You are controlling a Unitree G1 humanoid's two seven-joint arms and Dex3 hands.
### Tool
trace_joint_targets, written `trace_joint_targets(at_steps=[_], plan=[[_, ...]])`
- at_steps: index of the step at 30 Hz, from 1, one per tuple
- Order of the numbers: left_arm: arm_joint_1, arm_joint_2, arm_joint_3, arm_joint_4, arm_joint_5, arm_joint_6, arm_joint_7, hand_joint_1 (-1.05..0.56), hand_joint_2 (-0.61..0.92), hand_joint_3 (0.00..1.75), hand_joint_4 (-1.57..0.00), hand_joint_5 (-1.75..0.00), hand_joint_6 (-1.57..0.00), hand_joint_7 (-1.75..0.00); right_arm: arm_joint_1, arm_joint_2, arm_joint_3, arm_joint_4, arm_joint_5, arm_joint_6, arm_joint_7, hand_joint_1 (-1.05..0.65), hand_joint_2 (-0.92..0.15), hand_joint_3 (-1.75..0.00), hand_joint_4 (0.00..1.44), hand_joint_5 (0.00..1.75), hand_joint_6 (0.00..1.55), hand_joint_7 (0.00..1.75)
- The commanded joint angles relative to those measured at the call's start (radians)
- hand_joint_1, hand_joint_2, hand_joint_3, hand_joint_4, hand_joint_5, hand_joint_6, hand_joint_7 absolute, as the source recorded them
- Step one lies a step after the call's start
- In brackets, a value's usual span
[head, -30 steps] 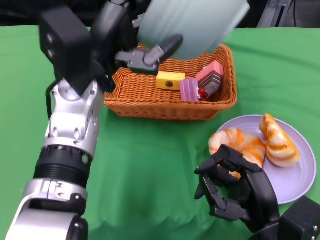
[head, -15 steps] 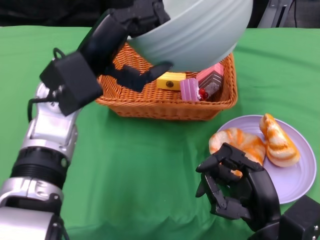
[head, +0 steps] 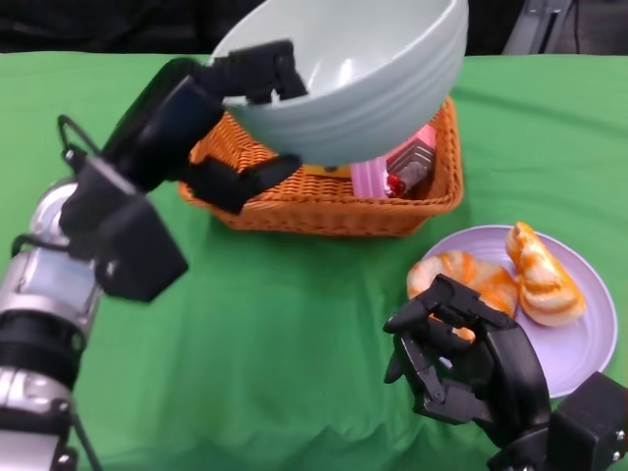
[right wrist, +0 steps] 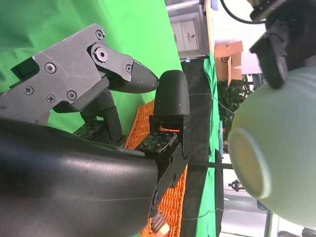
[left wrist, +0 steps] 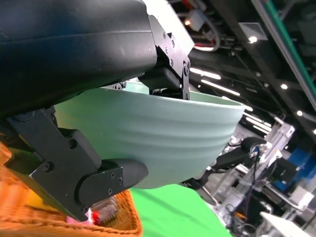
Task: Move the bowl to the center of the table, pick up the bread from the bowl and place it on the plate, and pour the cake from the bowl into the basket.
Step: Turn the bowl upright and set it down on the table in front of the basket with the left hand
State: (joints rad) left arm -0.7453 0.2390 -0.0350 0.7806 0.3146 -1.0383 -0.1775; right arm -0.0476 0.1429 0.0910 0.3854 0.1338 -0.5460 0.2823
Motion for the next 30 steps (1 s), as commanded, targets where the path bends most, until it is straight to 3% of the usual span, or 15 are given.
trace_joint_targets(at_steps=[1, 11, 23, 30], plan=[[0.027, 0.051, 0.008, -0.016, 0.088, -0.063, 0.119, -0.10, 0.57, 1.13, -0.69, -1.75, -0.67, -1.54, -0.002, -0.016, -0.008, -0.029, -0.009, 0.021, -0.014, -0.14, -0.59, -0.93, 0.72, 1.58, 0.68, 1.28], [0.192, 0.173, 0.009, -0.161, 0.440, -0.112, 0.489, -0.15, 0.50, 1.22, -0.78, -1.70, -0.76, -1.47, -0.012, -0.029, -0.016, -0.026, -0.006, 0.017, -0.013, -0.13, -0.60, -0.94, 0.73, 1.55, 0.68, 1.27], [0.292, 0.248, -0.045, -0.194, 0.564, -0.120, 0.727, -0.14, 0.50, 1.19, -0.76, -1.69, -0.79, -1.39, -0.014, -0.026, -0.022, -0.020, 0.006, 0.018, -0.008, -0.15, -0.61, -0.90, 0.73, 1.54, 0.69, 1.26], [0.395, 0.299, -0.081, -0.220, 0.679, -0.133, 0.919, -0.07, 0.44, 1.17, -0.75, -1.75, -0.73, -1.48, -0.012, -0.026, -0.027, -0.027, 0.003, 0.033, -0.012, -0.14, -0.58, -0.93, 0.75, 1.54, 0.71, 1.25]])
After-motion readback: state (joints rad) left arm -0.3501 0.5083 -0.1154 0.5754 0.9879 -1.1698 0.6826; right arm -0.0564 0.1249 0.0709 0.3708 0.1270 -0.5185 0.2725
